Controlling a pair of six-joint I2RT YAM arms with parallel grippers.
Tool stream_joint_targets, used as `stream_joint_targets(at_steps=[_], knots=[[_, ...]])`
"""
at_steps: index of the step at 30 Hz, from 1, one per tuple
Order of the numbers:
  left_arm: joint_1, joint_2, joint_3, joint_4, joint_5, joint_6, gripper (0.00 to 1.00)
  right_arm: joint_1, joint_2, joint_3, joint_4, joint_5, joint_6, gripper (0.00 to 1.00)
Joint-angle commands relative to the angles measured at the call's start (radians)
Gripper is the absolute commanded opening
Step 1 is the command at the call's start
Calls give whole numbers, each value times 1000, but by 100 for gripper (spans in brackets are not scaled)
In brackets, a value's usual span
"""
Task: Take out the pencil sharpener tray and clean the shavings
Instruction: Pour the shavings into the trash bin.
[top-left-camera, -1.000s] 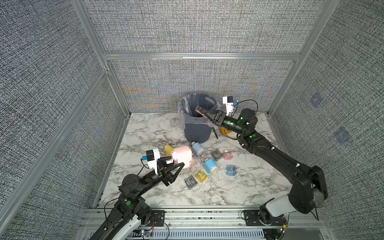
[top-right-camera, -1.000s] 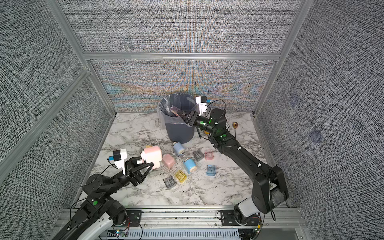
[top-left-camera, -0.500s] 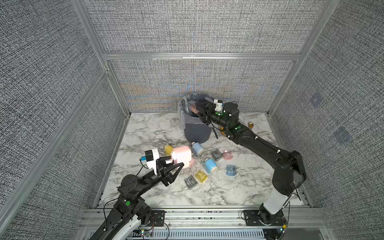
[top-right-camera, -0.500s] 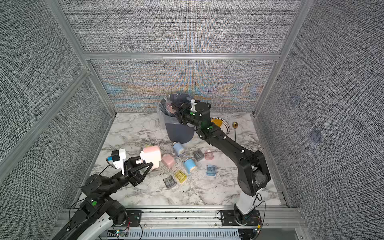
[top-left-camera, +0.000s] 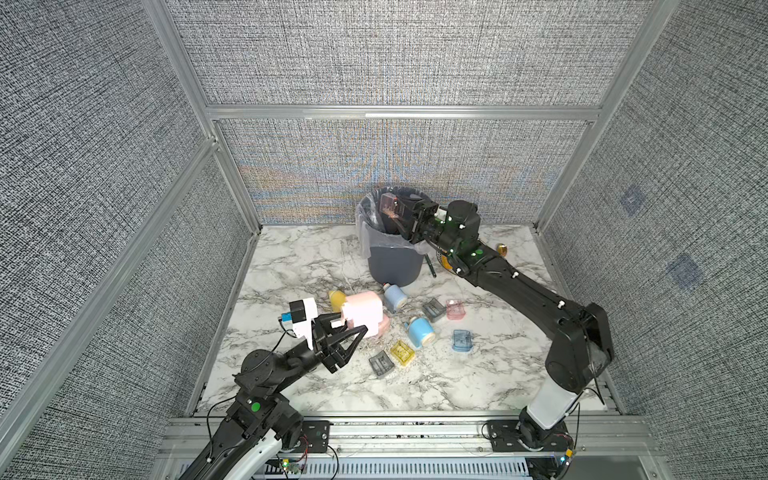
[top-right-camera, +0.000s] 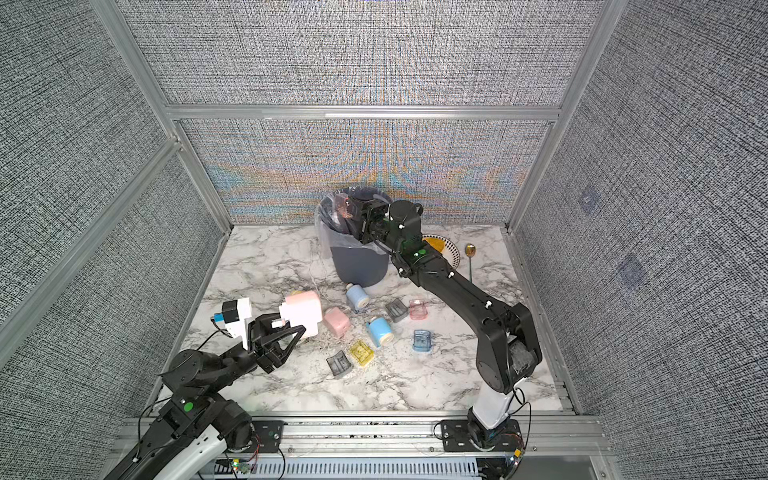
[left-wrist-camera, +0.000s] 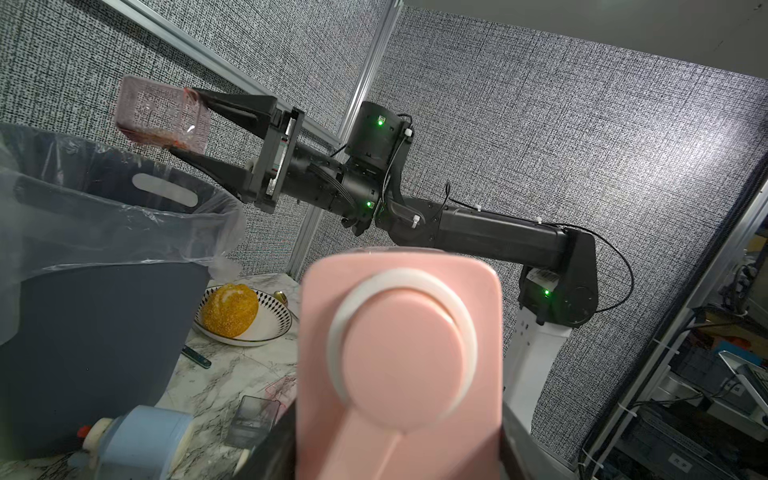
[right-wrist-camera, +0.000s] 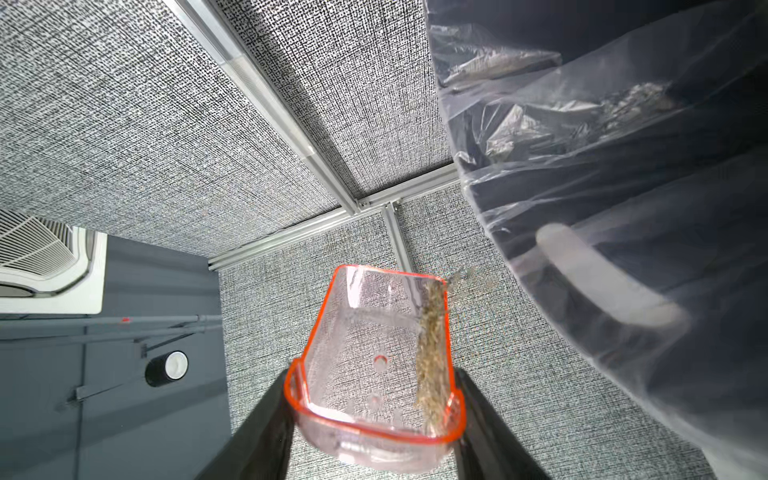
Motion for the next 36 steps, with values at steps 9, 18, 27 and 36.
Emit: stream_joint_targets(at_steps=[9, 18, 27, 36], knots=[[2, -9, 1, 49, -4, -6, 0, 7, 18, -99, 126, 63, 231, 37], [1, 9, -8, 72, -5, -7, 0, 27, 2, -46, 99, 103, 232, 38], [2, 13, -9, 55, -3, -1, 0, 37, -19, -202, 184, 118, 283, 37], [2, 19, 8, 48, -2, -4, 0, 39, -32, -91, 115, 135, 222, 37]])
